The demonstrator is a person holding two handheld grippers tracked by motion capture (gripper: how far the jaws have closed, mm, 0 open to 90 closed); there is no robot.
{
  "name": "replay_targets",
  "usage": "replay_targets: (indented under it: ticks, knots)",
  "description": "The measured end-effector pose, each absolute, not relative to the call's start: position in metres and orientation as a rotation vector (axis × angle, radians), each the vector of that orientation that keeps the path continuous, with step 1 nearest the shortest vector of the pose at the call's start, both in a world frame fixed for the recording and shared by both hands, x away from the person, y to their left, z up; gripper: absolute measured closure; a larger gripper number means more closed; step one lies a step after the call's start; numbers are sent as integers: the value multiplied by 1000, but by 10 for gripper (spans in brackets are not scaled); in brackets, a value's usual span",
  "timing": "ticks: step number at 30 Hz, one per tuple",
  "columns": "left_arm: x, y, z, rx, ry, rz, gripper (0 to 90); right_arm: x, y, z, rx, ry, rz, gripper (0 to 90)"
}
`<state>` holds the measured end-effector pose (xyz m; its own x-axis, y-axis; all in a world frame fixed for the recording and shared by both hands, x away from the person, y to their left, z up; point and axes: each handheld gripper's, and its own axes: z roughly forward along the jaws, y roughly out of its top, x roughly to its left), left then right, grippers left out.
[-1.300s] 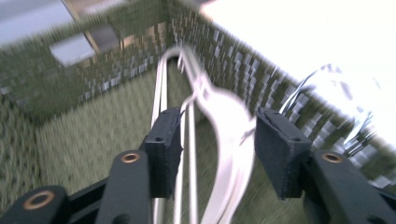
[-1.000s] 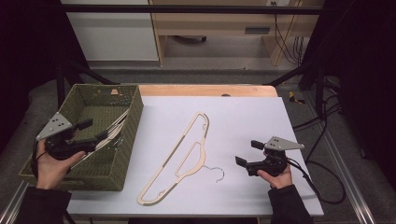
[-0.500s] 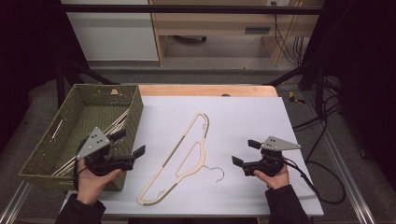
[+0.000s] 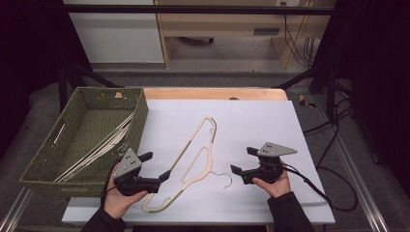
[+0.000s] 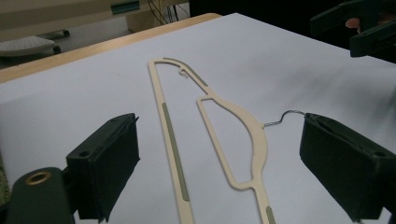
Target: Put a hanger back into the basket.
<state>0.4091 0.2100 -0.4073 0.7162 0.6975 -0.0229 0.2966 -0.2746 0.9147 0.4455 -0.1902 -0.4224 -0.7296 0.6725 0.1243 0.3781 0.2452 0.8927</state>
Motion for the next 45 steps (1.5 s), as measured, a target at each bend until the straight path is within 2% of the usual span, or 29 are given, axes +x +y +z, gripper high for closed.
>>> replay_targets:
  ticks: [7,25,26,27,30,34,35,36,37,40,41,44,45]
  knots:
    - [410,209,-424,1894,782,441,116,450,-172,-429,954,2300,1437,103]
    - [413,201,-436,1947,780,422,101,464,-138,-452,929,2408,1277,207]
    - [413,200,-436,1946,779,422,101,467,-136,-455,919,2427,1278,271]
    - [413,199,-437,1953,776,421,101,468,-135,-457,918,2457,1272,294]
    - [414,198,-438,1957,776,415,101,470,-132,-461,914,2487,1245,308]
    - [415,196,-441,1968,778,412,102,473,-124,-468,882,2520,1176,369]
    - [415,196,-441,1973,776,413,102,475,-119,-471,860,2547,1159,433]
    - [415,196,-441,1973,776,413,102,475,-119,-471,860,2547,1159,433]
    - [415,195,-441,1973,776,412,102,476,-116,-474,866,2569,1156,502]
    - [414,195,-442,1970,775,412,102,477,-115,-477,872,2571,1141,546]
    - [414,195,-442,1970,777,412,102,477,-114,-478,855,2592,1128,608]
    - [414,194,-443,1969,780,410,104,476,-114,-480,845,2589,1117,655]
    - [414,193,-444,1976,774,410,105,475,-113,-480,852,2579,1114,718]
